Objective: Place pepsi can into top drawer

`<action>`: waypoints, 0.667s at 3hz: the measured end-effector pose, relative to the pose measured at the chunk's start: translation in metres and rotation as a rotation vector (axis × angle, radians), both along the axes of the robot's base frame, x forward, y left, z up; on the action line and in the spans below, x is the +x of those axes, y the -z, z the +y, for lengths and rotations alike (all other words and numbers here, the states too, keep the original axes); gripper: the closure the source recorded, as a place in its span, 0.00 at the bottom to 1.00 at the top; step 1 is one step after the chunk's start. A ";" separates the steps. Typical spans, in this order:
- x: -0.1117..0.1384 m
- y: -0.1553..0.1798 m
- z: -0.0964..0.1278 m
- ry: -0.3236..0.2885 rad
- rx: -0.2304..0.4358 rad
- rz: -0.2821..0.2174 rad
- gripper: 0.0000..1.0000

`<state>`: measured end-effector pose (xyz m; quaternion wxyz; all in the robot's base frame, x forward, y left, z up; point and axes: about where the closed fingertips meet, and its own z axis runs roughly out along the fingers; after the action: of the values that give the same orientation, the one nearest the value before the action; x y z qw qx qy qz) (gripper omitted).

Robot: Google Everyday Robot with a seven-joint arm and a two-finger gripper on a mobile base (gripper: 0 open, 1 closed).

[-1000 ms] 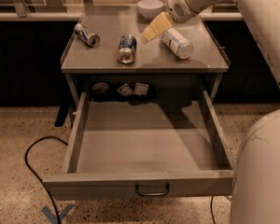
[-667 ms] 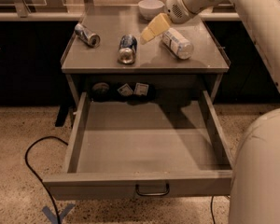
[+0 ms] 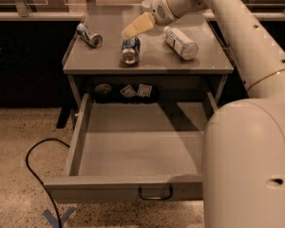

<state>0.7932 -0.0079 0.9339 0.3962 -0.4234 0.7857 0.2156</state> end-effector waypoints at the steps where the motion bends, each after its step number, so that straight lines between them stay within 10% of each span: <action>1: 0.018 0.008 0.029 -0.003 0.111 0.072 0.00; 2: 0.026 0.016 0.051 -0.006 0.168 0.146 0.00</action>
Offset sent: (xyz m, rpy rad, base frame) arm 0.0639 0.0635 -0.0035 0.2374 0.2337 0.0030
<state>0.8191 0.0427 0.9181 0.3713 -0.3740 0.7904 0.3123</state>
